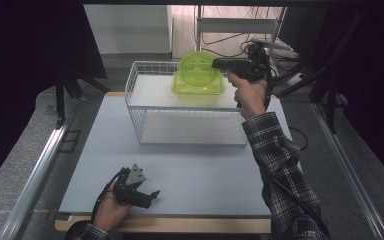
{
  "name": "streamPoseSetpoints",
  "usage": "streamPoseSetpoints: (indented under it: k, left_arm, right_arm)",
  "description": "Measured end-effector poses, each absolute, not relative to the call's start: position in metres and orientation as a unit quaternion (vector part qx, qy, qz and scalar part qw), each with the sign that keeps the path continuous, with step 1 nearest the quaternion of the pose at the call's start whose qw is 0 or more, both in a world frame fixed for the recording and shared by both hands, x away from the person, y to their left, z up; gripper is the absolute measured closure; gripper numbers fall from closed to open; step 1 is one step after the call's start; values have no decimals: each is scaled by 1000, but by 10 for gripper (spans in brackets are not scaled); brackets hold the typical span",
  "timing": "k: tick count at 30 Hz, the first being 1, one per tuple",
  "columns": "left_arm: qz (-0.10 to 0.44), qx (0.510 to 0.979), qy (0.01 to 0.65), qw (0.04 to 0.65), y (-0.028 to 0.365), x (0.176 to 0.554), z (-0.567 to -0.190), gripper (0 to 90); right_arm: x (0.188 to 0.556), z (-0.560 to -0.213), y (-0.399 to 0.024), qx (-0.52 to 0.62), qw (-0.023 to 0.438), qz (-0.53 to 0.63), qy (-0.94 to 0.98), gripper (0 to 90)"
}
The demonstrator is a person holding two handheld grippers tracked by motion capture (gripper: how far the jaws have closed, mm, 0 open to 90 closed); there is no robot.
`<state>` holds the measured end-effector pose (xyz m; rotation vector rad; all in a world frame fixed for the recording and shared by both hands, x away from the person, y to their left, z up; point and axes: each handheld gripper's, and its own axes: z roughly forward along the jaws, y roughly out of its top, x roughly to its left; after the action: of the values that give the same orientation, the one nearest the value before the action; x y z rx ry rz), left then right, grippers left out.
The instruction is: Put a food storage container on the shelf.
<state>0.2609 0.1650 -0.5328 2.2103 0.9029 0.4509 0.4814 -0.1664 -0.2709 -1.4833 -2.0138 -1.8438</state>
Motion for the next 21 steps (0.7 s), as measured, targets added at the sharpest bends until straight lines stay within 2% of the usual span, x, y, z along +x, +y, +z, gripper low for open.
streamPoseSetpoints:
  k: [6, 11, 15, 21]
  left_arm:
    - [175, 853, 348, 347, 165, 261, -533, 52]
    - [175, 855, 347, 344, 164, 261, -533, 52]
    - [174, 857, 345, 340, 163, 261, -534, 51]
    - [174, 858, 345, 340, 163, 261, -535, 51]
  right_arm:
    - [484, -274, -166, -490, 6, -589, -642, 801]
    - [480, -271, -161, -495, -35, -572, -654, 773]
    - [481, -271, -158, -497, -53, -564, -658, 734]
    - [486, -272, -158, -501, -69, -554, -661, 724]
